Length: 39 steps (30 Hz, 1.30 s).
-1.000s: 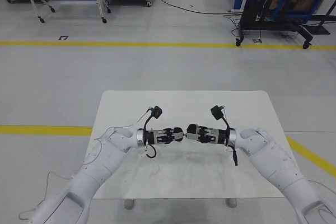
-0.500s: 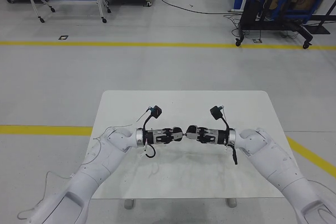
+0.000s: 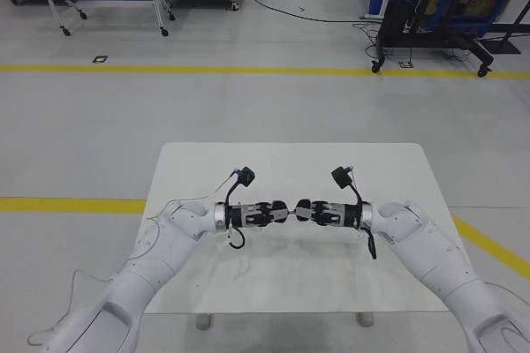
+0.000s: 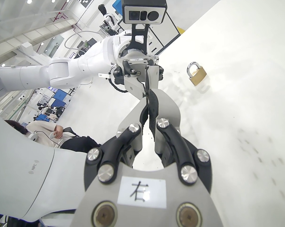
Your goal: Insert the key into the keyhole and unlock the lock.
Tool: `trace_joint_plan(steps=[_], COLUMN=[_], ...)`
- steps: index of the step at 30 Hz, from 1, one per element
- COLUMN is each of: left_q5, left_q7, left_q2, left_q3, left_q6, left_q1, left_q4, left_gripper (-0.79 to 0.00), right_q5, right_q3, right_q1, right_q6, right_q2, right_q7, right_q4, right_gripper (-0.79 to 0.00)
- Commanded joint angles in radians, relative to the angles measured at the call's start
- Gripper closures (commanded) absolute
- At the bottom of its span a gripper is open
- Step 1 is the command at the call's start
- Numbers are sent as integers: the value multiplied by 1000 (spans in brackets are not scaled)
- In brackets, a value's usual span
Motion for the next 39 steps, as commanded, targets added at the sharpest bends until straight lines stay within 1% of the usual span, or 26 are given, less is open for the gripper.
trace_joint_plan(steps=[1, 6, 10, 12, 16, 17, 19, 22, 25, 27, 31, 33, 35, 37, 39], left_q5=[27, 124, 194, 296, 485, 549, 700, 915, 1059, 1099, 1143, 1146, 1135, 1138, 1118], left_q7=[18, 113, 166, 199, 311, 341, 390, 440, 406, 371, 298, 281, 265, 242, 227], left_q2=[0, 7, 29, 44, 72, 79, 93, 111, 122, 126, 133, 133, 133, 129, 124], left_q3=[-4, -33, -75, -99, -159, -175, -200, -227, -238, -242, -252, -254, -256, -249, -239], left_q6=[0, 0, 0, 0, 12, 41, 135, 337, 518, 601, 690, 713, 723, 744, 742], left_q1=[-2, 0, 19, 23, 65, 80, 121, 193, 249, 282, 327, 344, 345, 333, 317], left_q4=[3, -3, -28, -35, -111, -143, -231, -363, -465, -523, -601, -621, -610, -584, -561], left_gripper=[-785, -785, -785, -785, -785, -785, -785, -785, -785, -785, -785, -785, -785, -785, -785], right_q5=[12, 1, -25, -42, -71, -76, -85, -95, -103, -111, -119, -119, -119, -119, -119], right_q3=[11, 60, 116, 146, 188, 194, 201, 206, 213, 216, 219, 219, 219, 219, 219], right_q1=[-4, -26, -61, -83, -126, -133, -143, -151, -154, -157, -161, -161, -161, -161, -161], right_q6=[-5, -35, -60, -60, -60, -60, -59, -51, -43, -41, -37, -37, -37, -37, -37], right_q2=[2, 14, 29, 38, 50, 51, 53, 54, 53, 52, 51, 51, 51, 51, 51], right_q7=[-11, -64, -107, -133, -164, -167, -171, -180, -200, -215, -229, -229, -229, -229, -229], right_q4=[4, 3, -12, -32, -77, -86, -101, -114, -120, -124, -128, -128, -128, -128, -128], right_gripper=[0, 0, 0, 0, 0, 0, 0, 0, 0, 0, 0, 0, 0, 0, 0])
